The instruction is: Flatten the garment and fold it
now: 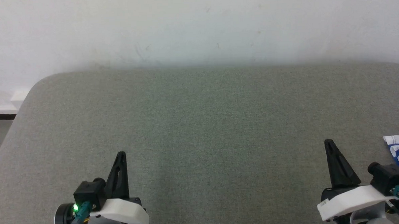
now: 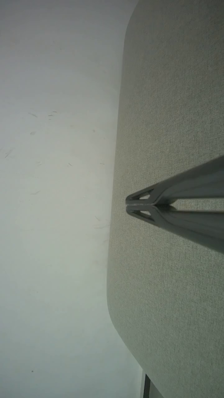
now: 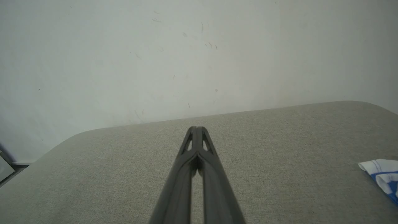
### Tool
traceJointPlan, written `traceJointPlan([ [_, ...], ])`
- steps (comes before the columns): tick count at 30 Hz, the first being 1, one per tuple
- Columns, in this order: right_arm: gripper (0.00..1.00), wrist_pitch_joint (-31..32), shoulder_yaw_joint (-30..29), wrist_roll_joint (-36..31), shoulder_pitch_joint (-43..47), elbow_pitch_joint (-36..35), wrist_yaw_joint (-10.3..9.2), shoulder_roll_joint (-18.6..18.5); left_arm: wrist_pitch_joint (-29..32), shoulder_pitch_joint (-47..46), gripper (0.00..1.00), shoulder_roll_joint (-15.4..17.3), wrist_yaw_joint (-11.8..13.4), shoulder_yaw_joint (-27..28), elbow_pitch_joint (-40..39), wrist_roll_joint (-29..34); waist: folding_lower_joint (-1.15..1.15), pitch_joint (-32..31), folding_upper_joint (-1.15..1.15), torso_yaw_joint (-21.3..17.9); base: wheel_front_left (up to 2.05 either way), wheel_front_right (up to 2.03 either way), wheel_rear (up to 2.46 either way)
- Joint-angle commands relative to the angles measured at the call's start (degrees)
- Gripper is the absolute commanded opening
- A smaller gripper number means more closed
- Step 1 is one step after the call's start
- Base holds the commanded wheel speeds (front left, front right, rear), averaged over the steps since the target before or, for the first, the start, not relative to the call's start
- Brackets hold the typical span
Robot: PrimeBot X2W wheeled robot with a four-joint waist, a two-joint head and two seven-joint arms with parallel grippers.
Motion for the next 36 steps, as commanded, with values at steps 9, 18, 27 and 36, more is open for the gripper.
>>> traceJointPlan([
  [9,0.00,1.23,0.03,-1.62,-0.08,-0.99,-0.01,0.02,1.22,0.30,0.00,-0.04,0.16,0.17,-1.20,0.78,0.00,0.16,-0.01,-0.42,0.00,0.00,0.00],
  [18,0.00,2.29,0.07,-2.86,-0.13,-1.69,-0.01,0.03,2.28,0.48,0.00,-0.06,0.25,0.28,-2.09,1.33,0.00,0.33,-0.01,-0.86,0.00,0.00,0.00],
  [27,0.00,3.34,0.11,-4.09,-0.18,-2.38,-0.02,0.04,3.33,0.65,0.00,-0.08,0.33,0.39,-2.97,1.88,0.00,0.49,-0.01,-1.29,0.00,0.00,0.00],
  [36,0.00,4.40,0.16,-5.32,-0.23,-3.08,-0.02,0.05,4.38,0.83,0.00,-0.10,0.42,0.50,-3.86,2.43,0.00,0.65,-0.01,-1.73,0.00,0.00,0.00],
])
